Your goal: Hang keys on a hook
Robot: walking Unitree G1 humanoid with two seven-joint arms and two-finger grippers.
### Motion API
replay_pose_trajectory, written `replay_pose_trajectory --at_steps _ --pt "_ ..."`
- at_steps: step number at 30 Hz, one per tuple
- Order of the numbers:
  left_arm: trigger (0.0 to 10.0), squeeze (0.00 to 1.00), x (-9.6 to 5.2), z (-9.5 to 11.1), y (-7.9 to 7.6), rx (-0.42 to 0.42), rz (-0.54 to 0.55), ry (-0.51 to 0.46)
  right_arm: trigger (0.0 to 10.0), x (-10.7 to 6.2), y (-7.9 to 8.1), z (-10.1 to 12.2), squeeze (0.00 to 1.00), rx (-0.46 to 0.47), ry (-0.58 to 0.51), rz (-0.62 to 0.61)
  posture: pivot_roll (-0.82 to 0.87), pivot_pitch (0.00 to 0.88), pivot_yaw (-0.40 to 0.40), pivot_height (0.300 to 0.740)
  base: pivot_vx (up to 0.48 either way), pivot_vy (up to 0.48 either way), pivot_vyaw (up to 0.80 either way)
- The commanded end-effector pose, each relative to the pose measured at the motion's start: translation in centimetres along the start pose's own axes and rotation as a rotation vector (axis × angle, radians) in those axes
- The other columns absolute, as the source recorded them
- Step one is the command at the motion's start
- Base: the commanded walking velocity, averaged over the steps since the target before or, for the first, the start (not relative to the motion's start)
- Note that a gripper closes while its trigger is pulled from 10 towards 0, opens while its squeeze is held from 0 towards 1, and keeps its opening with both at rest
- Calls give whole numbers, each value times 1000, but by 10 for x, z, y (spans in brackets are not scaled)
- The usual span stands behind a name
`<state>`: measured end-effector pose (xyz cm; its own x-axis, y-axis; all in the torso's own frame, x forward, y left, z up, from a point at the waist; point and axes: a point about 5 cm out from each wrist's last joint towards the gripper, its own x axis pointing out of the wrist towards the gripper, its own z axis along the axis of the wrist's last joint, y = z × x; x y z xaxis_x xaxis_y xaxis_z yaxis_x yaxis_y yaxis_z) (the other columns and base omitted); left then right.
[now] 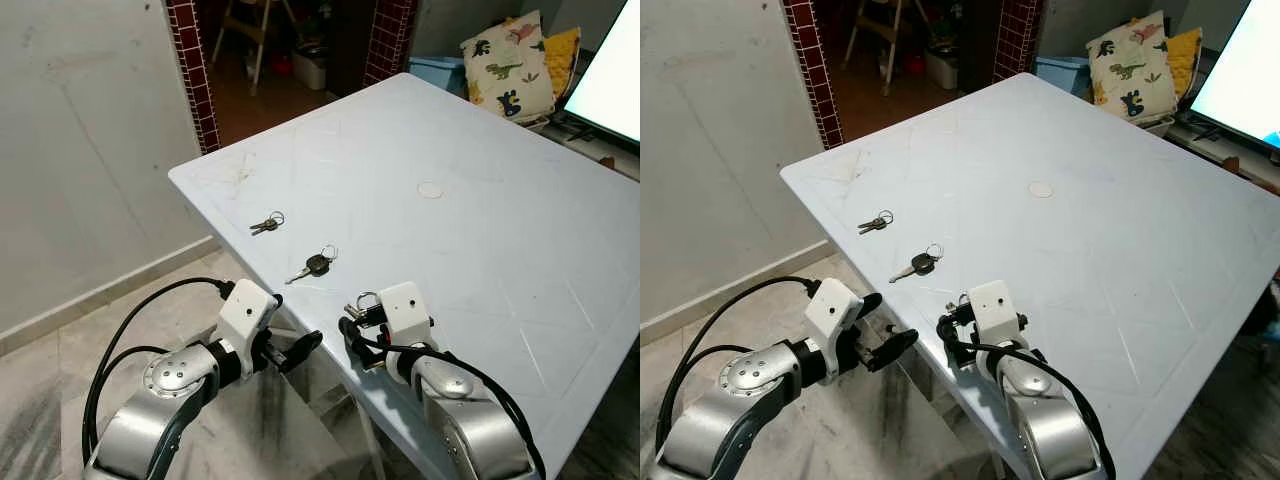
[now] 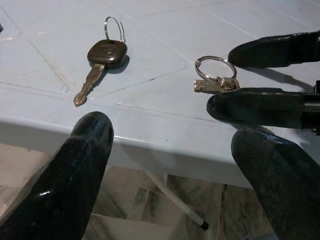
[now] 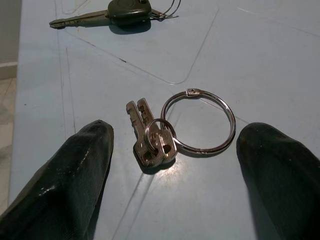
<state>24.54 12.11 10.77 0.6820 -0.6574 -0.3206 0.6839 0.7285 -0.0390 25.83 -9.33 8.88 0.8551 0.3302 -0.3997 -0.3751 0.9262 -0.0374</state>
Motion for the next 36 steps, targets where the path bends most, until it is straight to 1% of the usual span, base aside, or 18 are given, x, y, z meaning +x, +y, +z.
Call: replay_pose_trajectory --at_steps 1,2,16,36 --pt "10000 0 2 6 -3 25 -12 -17 3294 3 0 -2 0 8 14 -9 149 69 -41 740 0 0 0" --pt "10000 0 2 6 -4 26 -13 -18 0 3 0 -2 0 7 15 -8 148 68 -42 740 0 0 0" --pt "10000 0 5 5 -6 34 -18 -22 0 4 -3 -7 0 24 25 -20 143 67 -41 740 0 0 0" --pt "10000 0 6 6 -6 39 -9 -33 0 5 -12 -7 0 29 9 -89 143 66 -42 740 0 0 0"
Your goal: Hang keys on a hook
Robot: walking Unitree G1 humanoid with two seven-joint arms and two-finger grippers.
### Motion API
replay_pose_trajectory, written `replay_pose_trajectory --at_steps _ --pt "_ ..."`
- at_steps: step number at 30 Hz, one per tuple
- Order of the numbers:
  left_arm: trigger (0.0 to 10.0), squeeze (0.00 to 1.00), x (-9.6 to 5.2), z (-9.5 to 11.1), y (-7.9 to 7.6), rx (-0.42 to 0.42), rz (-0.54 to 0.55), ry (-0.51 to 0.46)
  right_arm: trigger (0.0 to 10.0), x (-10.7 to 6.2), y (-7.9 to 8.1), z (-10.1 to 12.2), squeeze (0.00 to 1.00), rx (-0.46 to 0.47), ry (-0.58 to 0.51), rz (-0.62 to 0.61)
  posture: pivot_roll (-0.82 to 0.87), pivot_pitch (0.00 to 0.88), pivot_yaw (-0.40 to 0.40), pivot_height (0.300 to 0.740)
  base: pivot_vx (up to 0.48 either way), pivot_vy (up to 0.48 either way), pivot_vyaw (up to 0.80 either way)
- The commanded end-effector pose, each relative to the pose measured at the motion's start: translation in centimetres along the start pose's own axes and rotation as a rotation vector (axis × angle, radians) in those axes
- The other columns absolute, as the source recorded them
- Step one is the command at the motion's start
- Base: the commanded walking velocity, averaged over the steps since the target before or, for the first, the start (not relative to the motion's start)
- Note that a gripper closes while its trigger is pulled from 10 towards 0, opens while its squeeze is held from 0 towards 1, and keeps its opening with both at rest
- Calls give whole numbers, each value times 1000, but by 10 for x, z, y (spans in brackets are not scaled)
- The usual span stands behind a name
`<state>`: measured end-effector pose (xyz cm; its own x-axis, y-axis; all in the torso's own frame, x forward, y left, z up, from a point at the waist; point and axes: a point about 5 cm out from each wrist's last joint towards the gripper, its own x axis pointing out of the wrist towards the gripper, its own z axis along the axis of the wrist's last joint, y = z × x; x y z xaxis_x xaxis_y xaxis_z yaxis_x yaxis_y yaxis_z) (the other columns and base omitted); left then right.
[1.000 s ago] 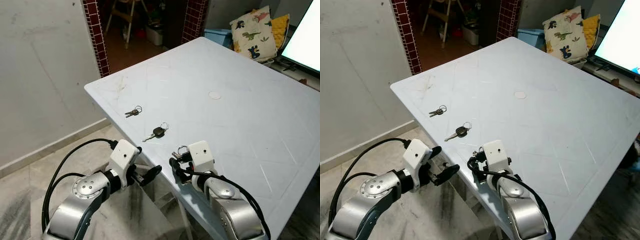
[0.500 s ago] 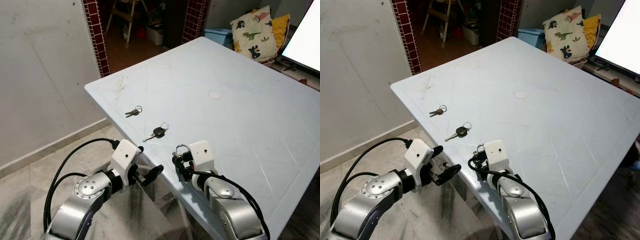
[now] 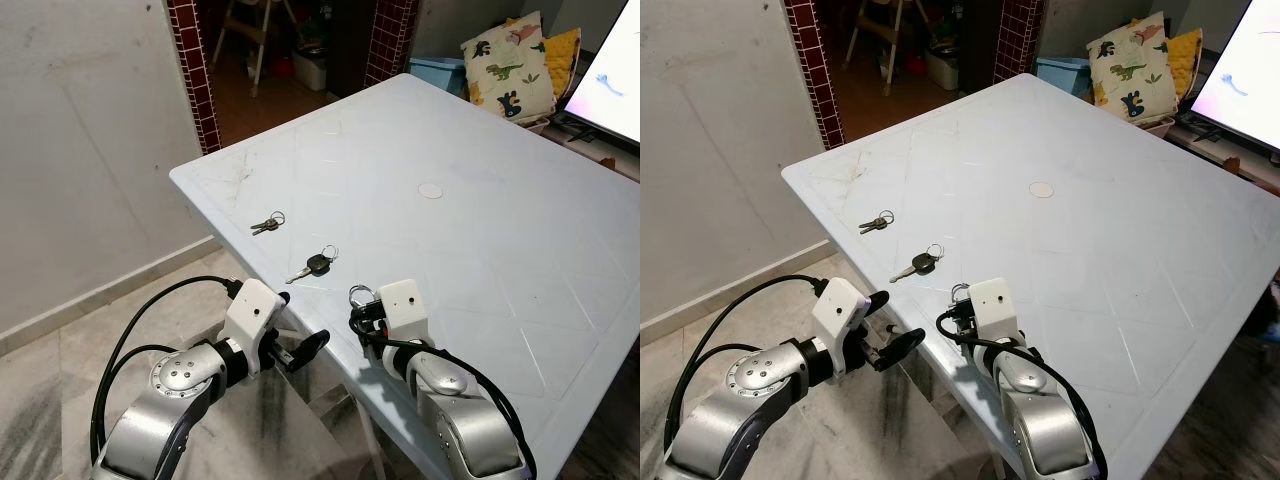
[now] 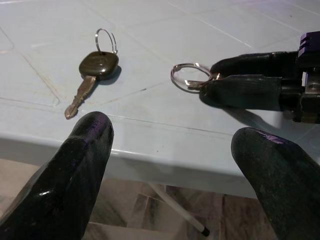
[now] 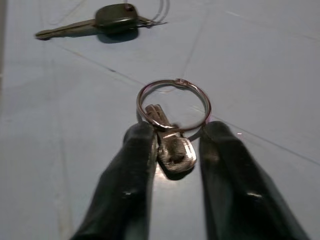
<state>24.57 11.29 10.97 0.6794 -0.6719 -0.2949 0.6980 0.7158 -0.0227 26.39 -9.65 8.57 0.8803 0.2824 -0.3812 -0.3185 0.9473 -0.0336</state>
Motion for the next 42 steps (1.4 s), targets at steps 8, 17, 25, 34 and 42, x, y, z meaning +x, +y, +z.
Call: replay_pose_trajectory --at_steps 8,17,25,34,42 --pt "10000 0 2 2 -1 31 7 -9 0 1 -8 -7 0 0 29 -44 142 63 -47 740 0 0 0" --pt "10000 0 2 3 2 49 55 -35 0 1 -12 -8 0 4 19 -75 141 55 -48 740 0 0 0" --pt "10000 0 0 16 22 80 246 -123 0 0 -23 1 0 46 -43 -150 140 51 -48 740 0 0 0" --pt "10000 0 -8 23 37 103 450 -189 0 -4 -38 32 0 118 -244 -217 141 52 -57 740 0 0 0" --pt "10000 0 -8 18 38 97 510 -184 0 -14 -35 50 0 150 -378 -174 141 43 -60 740 0 0 0"
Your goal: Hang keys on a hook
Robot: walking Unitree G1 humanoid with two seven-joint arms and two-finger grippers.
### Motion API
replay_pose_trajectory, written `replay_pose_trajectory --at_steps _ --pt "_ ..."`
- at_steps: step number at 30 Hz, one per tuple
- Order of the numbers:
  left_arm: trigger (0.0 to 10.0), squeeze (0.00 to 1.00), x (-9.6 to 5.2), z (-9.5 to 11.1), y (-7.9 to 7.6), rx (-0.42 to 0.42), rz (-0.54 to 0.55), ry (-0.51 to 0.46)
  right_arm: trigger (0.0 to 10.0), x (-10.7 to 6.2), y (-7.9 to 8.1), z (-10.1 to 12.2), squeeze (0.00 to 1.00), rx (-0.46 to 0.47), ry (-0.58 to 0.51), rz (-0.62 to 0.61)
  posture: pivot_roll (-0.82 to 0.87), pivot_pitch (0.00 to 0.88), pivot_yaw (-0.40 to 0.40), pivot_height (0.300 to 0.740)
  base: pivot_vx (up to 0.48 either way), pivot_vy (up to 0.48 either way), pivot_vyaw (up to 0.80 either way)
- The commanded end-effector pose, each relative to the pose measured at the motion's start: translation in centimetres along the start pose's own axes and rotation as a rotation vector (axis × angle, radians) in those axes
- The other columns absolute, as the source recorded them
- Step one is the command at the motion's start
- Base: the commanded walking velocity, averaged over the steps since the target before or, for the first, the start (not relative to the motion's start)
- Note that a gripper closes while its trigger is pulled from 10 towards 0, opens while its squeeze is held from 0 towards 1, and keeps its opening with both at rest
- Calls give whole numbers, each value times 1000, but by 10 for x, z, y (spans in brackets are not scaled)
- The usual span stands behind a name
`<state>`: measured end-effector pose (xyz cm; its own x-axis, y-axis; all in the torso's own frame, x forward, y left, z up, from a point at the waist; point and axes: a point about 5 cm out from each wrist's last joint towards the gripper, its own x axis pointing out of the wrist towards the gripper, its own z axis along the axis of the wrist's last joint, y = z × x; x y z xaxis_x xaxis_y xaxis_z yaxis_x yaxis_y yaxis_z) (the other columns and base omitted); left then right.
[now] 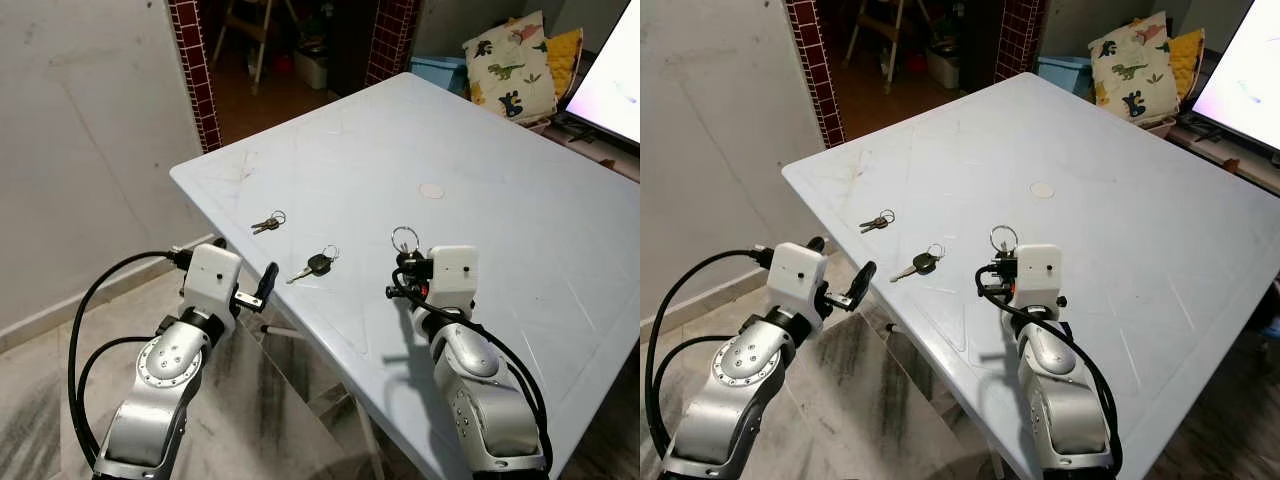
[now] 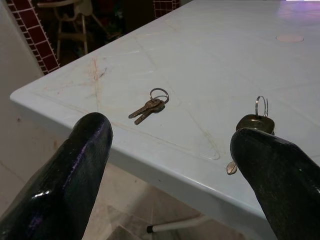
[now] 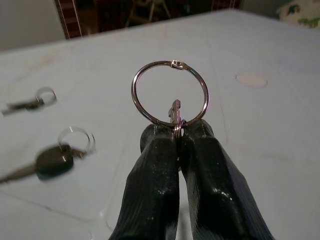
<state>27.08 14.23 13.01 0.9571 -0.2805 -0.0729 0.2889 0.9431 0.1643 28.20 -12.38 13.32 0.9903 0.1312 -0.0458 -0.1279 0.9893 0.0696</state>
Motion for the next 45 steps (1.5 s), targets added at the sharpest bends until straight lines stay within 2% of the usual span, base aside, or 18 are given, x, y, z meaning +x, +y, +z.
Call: replay_pose_trajectory --at_steps 1,6,7,8,9,10,14,20,30,38,45 --pt "10000 0 0 -2 -1 6 10 0 0 -4 -1 6 0 15 -40 11 141 43 -60 740 0 0 0" --pt "10000 0 1 -2 0 16 33 -4 0 -7 2 8 0 39 -61 35 138 37 -61 740 0 0 0" --pt "10000 0 0 -2 5 47 96 2 2784 -8 5 11 0 55 -74 63 138 37 -61 740 0 0 0" --pt "10000 0 -1 -4 10 78 145 17 8235 -9 8 13 0 56 -83 80 138 34 -61 740 0 0 0" --pt "10000 0 -1 -4 11 84 153 21 8235 -10 8 14 0 55 -85 82 138 34 -61 740 0 0 0" --pt "10000 0 -4 -5 14 99 182 20 10000 -10 10 16 0 77 -100 93 140 33 -61 740 0 0 0" --pt "10000 0 -10 -7 23 117 250 23 10000 -13 11 20 0 77 -122 109 145 35 -63 740 0 0 0" --pt "10000 0 -11 -6 25 119 280 20 10000 -14 12 21 0 55 -133 113 148 35 -63 740 0 0 210" --pt "10000 0 -7 -9 17 102 241 48 10000 -14 11 21 0 52 -134 107 144 38 -59 740 0 0 800" --pt "10000 0 -4 -9 17 53 223 53 10000 -13 10 21 0 56 -133 96 143 40 -54 740 0 0 800" --pt "10000 0 -3 -9 17 43 221 57 10000 -13 10 20 0 54 -130 95 141 42 -52 740 0 0 800"
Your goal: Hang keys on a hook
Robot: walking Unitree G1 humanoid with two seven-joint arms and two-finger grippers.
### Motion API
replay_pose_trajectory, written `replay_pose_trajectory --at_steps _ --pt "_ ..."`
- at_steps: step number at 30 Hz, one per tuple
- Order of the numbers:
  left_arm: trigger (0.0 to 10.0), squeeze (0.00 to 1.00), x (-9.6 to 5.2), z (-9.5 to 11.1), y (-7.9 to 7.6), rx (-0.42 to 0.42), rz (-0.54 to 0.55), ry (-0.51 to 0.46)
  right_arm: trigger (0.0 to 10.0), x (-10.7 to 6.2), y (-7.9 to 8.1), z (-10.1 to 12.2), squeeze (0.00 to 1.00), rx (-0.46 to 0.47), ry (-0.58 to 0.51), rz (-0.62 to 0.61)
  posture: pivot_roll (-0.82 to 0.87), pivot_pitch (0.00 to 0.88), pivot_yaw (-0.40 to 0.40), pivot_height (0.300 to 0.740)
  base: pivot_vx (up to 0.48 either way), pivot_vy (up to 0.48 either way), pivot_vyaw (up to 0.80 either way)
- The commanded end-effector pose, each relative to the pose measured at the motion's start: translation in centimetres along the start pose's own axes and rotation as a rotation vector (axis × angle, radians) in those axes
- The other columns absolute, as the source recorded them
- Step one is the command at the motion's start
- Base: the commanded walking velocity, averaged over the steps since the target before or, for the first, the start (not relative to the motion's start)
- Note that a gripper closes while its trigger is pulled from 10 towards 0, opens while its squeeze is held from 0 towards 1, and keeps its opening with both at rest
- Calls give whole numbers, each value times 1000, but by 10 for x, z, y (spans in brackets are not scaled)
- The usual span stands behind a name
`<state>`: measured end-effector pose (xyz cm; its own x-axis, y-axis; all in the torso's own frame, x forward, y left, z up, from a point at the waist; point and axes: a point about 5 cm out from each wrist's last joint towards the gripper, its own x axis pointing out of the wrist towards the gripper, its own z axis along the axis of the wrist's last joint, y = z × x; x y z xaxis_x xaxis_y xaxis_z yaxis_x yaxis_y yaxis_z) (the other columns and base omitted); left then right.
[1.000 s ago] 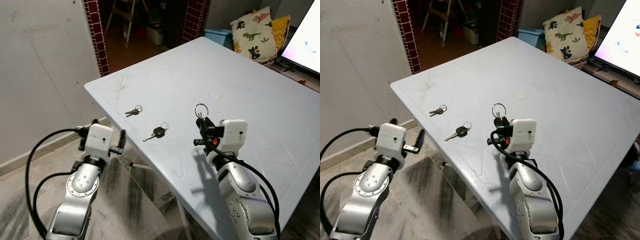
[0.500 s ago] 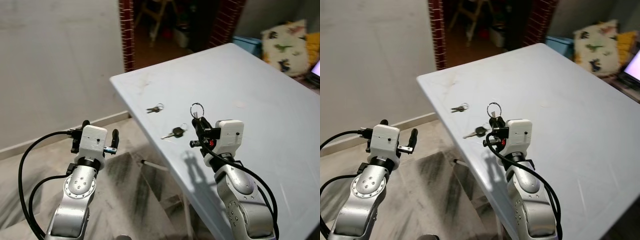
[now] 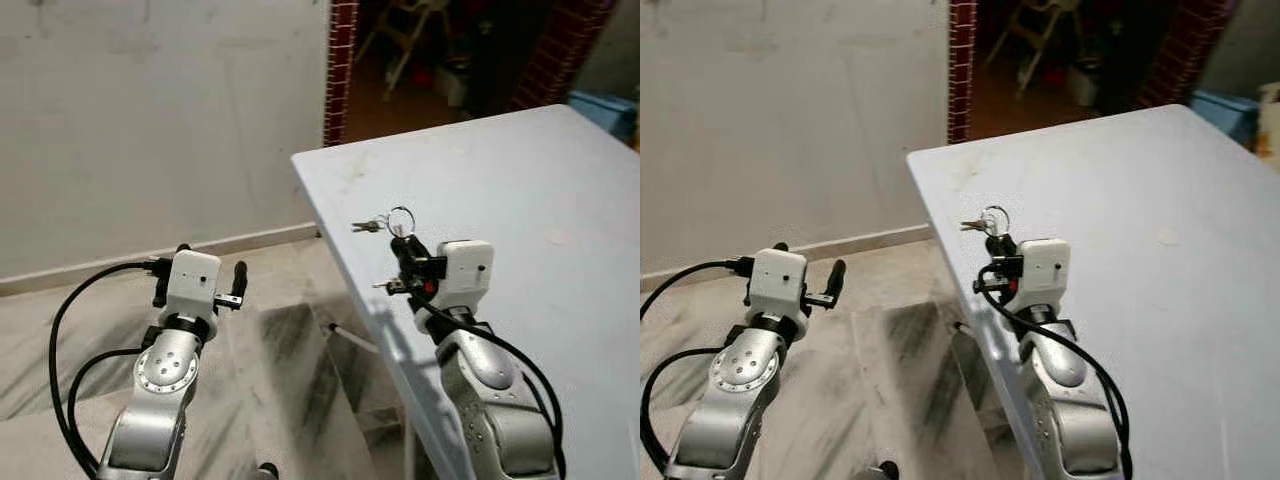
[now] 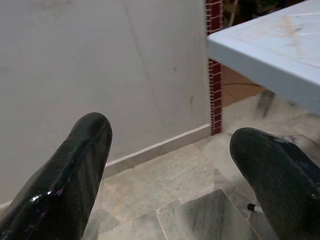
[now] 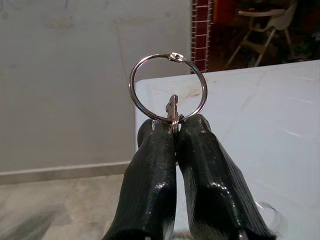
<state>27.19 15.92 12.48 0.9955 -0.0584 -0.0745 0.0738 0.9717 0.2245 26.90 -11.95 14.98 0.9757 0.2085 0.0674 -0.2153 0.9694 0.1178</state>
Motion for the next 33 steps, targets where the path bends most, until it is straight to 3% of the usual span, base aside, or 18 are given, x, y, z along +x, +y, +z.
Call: replay_pose_trajectory --at_steps 1,12,33 --pt "10000 0 0 -2 1 0 -2 17 10000 1 3 5 0 2 -25 5 141 43 -52 740 0 0 800" --pt "10000 0 3 -2 0 -14 -19 27 10000 5 -1 5 0 16 -32 -17 142 41 -45 740 0 115 145" --pt "10000 0 9 -1 -2 -47 -22 43 10000 8 -2 7 0 9 -43 -25 140 39 -50 740 0 480 0"
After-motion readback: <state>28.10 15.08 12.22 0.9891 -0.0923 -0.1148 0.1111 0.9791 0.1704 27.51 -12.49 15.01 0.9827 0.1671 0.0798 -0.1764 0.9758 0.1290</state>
